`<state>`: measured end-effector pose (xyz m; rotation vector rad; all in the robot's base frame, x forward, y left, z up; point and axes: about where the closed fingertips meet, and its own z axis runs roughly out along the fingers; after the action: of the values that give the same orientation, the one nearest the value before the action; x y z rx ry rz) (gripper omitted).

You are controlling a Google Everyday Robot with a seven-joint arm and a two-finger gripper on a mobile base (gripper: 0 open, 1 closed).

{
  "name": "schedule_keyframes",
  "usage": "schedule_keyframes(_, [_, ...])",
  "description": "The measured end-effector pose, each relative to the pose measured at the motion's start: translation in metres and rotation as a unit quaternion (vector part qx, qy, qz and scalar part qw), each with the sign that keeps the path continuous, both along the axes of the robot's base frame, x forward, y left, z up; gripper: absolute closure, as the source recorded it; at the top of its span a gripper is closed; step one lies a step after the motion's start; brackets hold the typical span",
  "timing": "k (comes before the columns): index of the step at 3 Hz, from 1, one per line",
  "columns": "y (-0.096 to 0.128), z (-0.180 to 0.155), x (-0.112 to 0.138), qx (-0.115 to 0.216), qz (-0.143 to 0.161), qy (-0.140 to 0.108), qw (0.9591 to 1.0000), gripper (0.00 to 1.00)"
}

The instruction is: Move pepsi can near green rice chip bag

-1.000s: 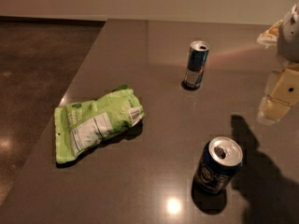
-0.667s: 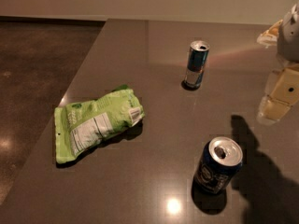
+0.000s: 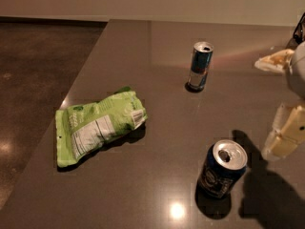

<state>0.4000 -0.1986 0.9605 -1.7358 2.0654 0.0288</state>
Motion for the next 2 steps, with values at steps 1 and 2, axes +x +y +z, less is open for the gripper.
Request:
schedule_keyframes(1, [0.016,-0.015,-0.021,0.034,0.039,-0.010,0.9986,0.00])
schedule_keyframes(2, [0.037,-0.026,-0.035,0.050,0.082,-0.007,0.9954,0.00])
